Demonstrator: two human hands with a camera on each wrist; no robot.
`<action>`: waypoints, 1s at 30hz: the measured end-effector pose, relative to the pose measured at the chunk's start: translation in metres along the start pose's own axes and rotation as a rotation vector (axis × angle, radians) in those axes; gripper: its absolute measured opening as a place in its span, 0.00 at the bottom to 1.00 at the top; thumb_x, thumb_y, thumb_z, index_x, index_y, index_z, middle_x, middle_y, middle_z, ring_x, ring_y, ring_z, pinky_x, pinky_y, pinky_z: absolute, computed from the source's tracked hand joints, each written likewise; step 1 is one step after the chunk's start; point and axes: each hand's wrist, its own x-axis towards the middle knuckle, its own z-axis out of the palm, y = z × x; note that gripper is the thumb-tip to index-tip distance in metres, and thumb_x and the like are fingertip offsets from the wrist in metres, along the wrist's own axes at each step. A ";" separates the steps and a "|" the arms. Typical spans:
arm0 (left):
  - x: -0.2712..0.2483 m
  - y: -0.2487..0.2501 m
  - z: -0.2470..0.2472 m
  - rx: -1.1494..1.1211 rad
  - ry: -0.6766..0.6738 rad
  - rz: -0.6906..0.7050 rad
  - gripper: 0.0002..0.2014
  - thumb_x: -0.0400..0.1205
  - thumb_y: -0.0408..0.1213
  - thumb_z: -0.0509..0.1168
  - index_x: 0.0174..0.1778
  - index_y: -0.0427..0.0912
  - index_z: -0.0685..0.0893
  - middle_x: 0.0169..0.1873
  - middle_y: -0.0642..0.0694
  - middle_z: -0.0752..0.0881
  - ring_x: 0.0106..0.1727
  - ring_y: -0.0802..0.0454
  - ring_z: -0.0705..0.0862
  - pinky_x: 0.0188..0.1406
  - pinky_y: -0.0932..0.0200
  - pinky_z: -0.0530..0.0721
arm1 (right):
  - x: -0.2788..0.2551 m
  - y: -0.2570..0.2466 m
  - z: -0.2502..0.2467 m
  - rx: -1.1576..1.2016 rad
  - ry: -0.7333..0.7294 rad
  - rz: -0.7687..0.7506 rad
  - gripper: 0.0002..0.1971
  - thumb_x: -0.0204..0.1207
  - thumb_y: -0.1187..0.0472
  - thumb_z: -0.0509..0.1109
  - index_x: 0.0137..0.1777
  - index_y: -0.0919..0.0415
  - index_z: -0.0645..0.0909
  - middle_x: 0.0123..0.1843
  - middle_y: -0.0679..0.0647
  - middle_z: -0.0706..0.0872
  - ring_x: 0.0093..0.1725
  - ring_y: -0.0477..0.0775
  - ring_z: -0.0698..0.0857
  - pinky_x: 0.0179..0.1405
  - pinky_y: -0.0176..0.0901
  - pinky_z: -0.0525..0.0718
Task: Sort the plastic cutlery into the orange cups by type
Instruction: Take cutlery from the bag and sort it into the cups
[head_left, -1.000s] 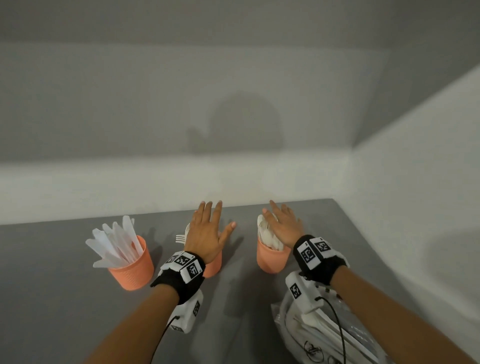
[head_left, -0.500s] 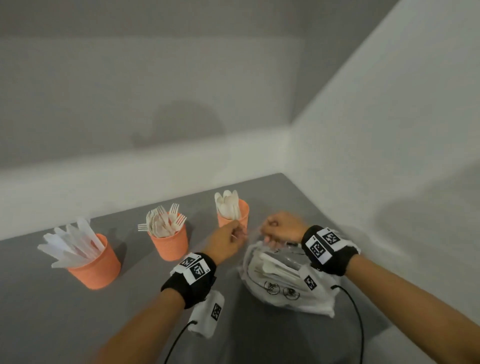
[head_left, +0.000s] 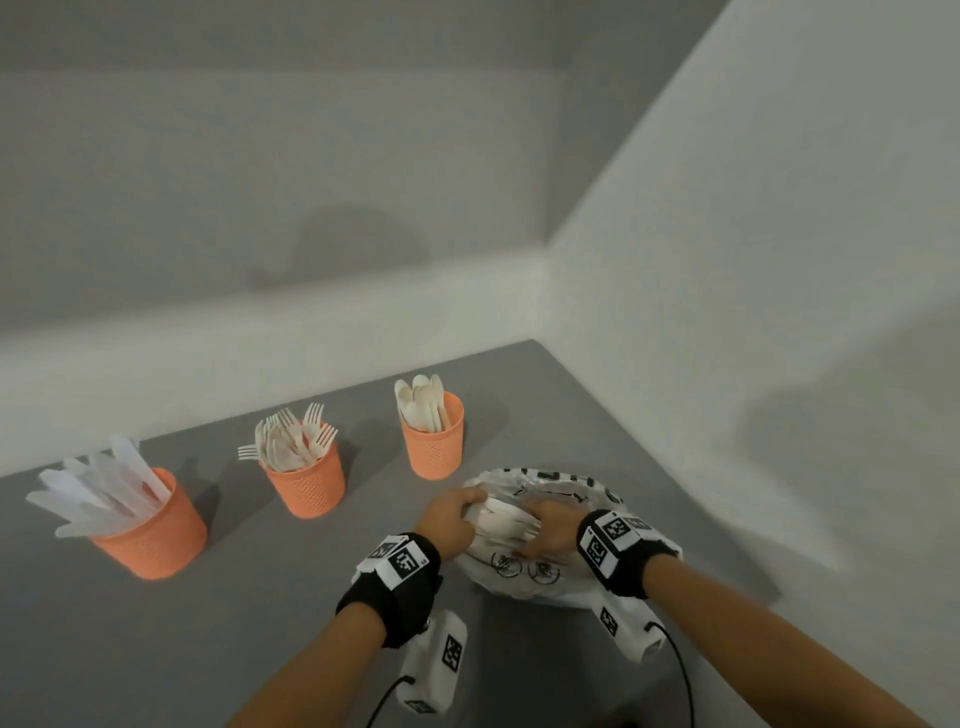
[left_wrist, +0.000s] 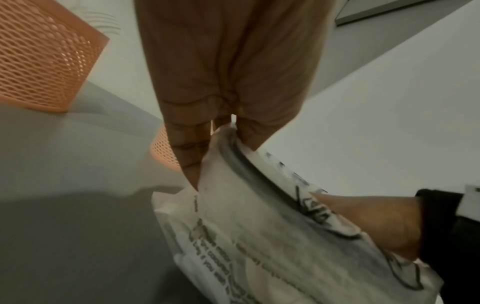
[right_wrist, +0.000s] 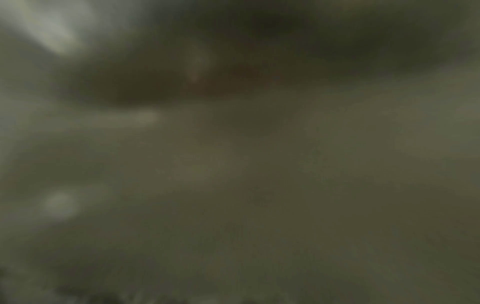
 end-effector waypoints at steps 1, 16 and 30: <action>-0.002 0.001 -0.001 -0.004 0.000 0.005 0.26 0.76 0.19 0.56 0.72 0.37 0.74 0.75 0.41 0.71 0.76 0.46 0.69 0.75 0.62 0.62 | 0.004 0.000 0.000 -0.004 0.007 0.003 0.24 0.71 0.52 0.74 0.66 0.54 0.76 0.62 0.55 0.84 0.62 0.57 0.81 0.60 0.43 0.73; -0.008 -0.003 -0.020 -0.031 0.031 -0.050 0.26 0.76 0.21 0.59 0.72 0.39 0.74 0.71 0.42 0.76 0.72 0.48 0.74 0.65 0.65 0.71 | 0.024 0.005 0.000 0.139 0.007 -0.036 0.29 0.69 0.52 0.76 0.70 0.54 0.73 0.65 0.53 0.81 0.64 0.55 0.79 0.67 0.47 0.74; 0.004 0.004 -0.018 -0.004 0.031 -0.090 0.23 0.80 0.29 0.60 0.73 0.38 0.71 0.69 0.39 0.75 0.61 0.40 0.82 0.40 0.62 0.81 | 0.015 0.018 -0.005 0.029 0.160 -0.030 0.28 0.63 0.46 0.76 0.63 0.52 0.77 0.58 0.49 0.85 0.56 0.52 0.82 0.59 0.45 0.81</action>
